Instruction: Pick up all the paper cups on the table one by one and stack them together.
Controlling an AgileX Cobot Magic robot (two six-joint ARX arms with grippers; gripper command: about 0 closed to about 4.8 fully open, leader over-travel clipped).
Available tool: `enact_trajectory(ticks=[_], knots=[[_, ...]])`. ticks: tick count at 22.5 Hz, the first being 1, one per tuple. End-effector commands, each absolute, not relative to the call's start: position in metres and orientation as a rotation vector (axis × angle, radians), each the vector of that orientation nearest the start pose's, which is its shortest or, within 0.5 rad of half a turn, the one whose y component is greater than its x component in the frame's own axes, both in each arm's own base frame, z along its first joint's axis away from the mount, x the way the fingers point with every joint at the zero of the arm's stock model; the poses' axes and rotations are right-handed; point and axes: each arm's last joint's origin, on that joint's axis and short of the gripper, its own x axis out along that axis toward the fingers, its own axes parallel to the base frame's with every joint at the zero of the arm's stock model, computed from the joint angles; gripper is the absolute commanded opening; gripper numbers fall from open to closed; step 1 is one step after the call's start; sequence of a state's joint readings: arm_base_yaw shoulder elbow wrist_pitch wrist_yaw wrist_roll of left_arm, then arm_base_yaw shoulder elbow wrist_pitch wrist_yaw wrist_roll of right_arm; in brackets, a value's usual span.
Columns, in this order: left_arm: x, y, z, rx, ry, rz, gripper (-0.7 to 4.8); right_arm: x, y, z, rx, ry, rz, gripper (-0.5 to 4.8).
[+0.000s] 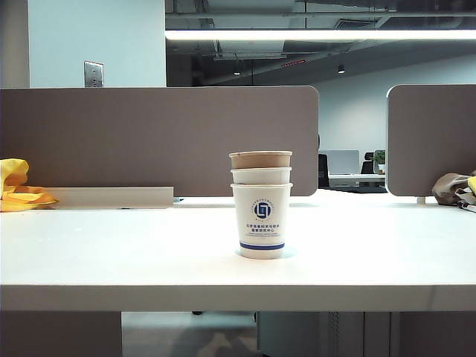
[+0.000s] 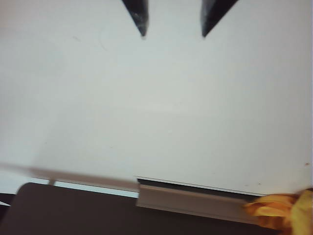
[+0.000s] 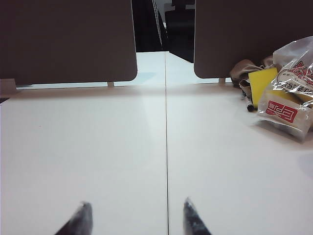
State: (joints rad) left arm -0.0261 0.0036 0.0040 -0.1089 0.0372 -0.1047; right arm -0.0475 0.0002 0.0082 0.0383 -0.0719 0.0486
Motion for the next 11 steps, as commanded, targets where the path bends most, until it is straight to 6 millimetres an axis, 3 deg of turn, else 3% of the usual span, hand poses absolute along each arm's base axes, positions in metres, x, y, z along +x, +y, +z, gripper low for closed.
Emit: enact_trajectory(ticks=[1,6,11], knots=[[0.0971,-0.0039,0.1572,-0.015,0.086,-0.075,1.38,0.0975,-0.0017,0.1683,0.049,-0.046,0.052,2.38],[0.0967,-0.0039,0.1532,0.133,0.121,-0.084,1.38,0.0976,-0.0013,0.1668,0.009,-0.031,0.066,2.37],[0.0962,-0.0039,0.1495,0.147,0.159,-0.087,1.38,0.0976,-0.0012,0.1661,-0.04,-0.026,0.067,2.38]])
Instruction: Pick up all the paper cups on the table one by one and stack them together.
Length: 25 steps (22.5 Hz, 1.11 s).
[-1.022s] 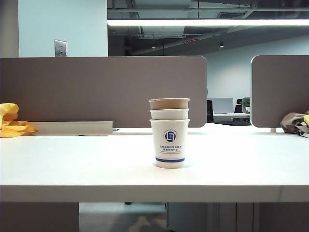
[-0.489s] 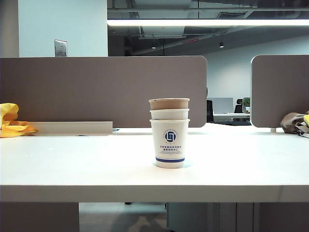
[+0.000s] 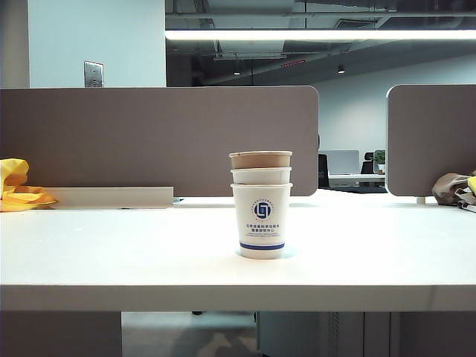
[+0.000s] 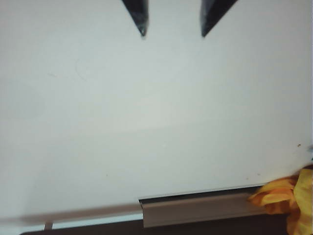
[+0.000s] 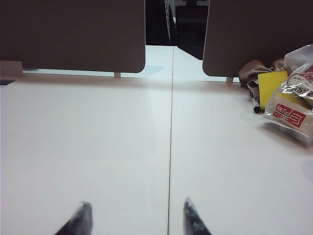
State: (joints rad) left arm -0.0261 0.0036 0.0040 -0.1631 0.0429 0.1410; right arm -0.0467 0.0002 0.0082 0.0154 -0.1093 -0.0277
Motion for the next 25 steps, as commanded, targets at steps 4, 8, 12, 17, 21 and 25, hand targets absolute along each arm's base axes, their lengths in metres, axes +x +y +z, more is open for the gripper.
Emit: enact_trajectory(ticks=[4,8,12,17,21,25], knots=[[0.0962,-0.0039,0.1495,0.147,0.159,-0.087,1.38,0.0976,-0.0012,0.1661,-0.04,-0.026,0.067,2.38],[0.0962,-0.0039,0.1495,0.147,0.159,-0.087,1.38,0.0976,-0.0012,0.1661,-0.04,-0.026,0.067,2.38],[0.0961,-0.0038,0.1489,0.12,0.166,-0.083,1.38,0.0976,-0.0013,0.1661,-0.04,-0.026,0.066,2.38],[0.096,-0.0038,0.1483,0.094,0.173,-0.079,1.38,0.0976,-0.0013,0.1661,-0.04,-0.026,0.066,2.38],[0.096,-0.0038,0.1483,0.094,0.173,-0.08,1.38,0.0976,-0.0013,0.1661,-0.04,-0.026,0.066,2.38],[0.096,-0.0038,0.1483,0.094,0.173,-0.08,1.38,0.0976,-0.0013,0.1661,-0.04,-0.026,0.066,2.38]])
